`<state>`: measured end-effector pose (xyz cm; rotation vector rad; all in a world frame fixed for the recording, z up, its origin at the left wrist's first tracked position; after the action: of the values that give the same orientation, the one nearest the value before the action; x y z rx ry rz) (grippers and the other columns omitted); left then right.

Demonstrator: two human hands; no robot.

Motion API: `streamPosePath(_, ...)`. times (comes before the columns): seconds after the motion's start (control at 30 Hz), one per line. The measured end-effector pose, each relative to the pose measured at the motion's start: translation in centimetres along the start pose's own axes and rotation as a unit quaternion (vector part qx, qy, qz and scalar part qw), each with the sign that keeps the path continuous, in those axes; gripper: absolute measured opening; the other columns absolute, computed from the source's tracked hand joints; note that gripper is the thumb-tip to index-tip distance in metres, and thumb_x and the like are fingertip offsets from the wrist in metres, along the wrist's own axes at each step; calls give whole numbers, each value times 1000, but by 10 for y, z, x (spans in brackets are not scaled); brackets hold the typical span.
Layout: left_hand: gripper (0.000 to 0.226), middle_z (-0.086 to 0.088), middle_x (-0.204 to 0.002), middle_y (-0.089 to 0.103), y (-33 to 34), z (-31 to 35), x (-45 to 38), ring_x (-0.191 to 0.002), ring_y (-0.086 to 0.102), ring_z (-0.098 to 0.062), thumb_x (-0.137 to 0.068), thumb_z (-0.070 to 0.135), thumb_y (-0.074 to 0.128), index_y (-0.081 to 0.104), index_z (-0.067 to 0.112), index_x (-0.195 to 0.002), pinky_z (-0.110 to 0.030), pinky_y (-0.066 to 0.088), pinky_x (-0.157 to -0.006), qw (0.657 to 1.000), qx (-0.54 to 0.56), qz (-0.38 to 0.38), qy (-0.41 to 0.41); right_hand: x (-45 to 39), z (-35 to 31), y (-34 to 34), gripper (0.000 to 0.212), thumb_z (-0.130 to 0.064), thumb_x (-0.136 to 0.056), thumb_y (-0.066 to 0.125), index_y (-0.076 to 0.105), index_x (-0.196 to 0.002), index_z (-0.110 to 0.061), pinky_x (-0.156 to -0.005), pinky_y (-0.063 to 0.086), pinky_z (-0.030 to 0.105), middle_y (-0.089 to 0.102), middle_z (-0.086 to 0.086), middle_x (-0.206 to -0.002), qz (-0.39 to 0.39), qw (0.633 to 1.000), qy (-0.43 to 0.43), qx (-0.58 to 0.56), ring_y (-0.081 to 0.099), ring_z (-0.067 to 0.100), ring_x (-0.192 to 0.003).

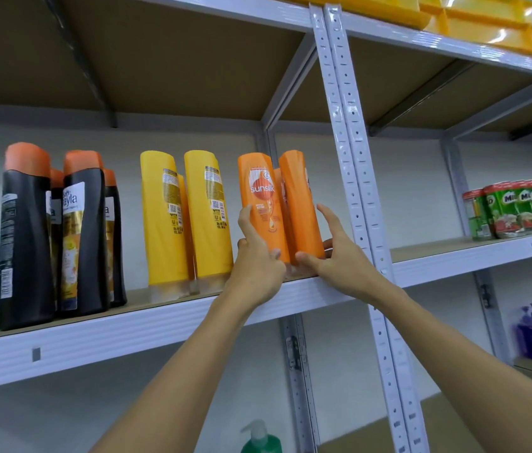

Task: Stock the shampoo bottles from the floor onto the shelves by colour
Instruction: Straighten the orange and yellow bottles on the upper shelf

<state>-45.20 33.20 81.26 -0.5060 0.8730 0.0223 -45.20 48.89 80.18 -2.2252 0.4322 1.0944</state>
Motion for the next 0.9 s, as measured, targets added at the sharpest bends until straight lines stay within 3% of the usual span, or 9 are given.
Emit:
streamPosePath(0.13, 99, -6, -152, 29, -1, 1, 0, -130, 44, -22, -96, 0, 61, -10, 38, -152, -46, 48, -107, 1000, -6, -5, 0, -4, 5, -2, 77, -35, -102, 55, 3, -159, -41, -89, 53, 35, 49, 2, -148, -13, 999, 18, -28, 62, 21, -110)
streamPosePath(0.37, 98, -9, -152, 33, 0, -3, 2, -129, 49, -28, -98, 16, 62, -18, 34, -152, -47, 47, -104, 998, -55, 3, -19, 3, 5, -3, 92, -49, -88, 73, 14, -157, -42, -83, 54, 30, 59, 1, -125, 32, 999, 11, -15, 65, 18, -100)
streamPosePath(0.6, 104, -14, -146, 31, -1, -4, 7, -126, 49, -33, -94, 28, 64, -21, 31, -153, -45, 48, -99, 991, -126, 19, -27, 1, 3, 3, 89, -40, -93, 70, 7, -157, -46, -85, 50, 29, 52, 1, -145, -26, 1000, 8, -4, 62, 17, -106)
streamPosePath(0.9, 109, -10, -147, 40, 3, -5, 3, -126, 51, -33, -88, 27, 70, -18, 37, -152, -55, 50, -102, 991, -128, 18, -39, 8, 0, -3, 91, -41, -88, 75, 14, -156, -44, -95, 53, 42, 49, 4, -149, 37, 998, 4, 54, 64, 27, -113)
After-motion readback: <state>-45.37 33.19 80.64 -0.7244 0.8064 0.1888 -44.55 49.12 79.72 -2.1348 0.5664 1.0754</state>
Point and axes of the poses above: each hand's wrist, its own x-axis away from the middle knuckle, its own y-axis out of the palm, z = x × y, the point moved 8 cm from there along -x, towards the middle knuckle
